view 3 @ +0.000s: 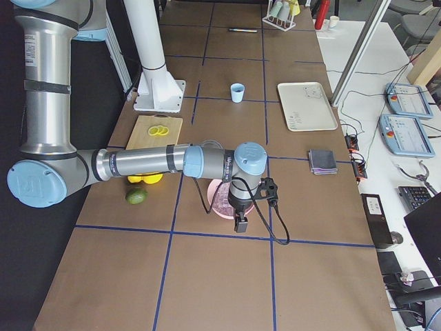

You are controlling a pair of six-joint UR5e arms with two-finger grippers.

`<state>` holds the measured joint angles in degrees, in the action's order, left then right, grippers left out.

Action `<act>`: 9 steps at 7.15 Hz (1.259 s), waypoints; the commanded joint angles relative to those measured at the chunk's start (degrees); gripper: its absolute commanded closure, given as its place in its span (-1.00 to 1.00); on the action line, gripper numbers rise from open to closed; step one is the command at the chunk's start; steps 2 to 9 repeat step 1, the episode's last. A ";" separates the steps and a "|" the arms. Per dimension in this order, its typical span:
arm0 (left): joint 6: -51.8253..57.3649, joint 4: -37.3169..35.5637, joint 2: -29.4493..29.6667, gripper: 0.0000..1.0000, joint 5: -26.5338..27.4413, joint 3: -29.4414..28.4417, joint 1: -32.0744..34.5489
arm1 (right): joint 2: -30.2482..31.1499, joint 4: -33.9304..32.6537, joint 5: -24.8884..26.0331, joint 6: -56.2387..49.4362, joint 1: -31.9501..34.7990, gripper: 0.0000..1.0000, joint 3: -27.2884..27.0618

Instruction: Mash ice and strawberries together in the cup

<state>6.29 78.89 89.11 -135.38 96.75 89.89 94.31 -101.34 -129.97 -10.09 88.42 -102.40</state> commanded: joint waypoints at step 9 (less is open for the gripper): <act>0.13 0.04 0.28 -1.00 -0.15 0.10 0.02 | 0.00 0.00 -0.28 0.07 -0.09 -0.99 0.10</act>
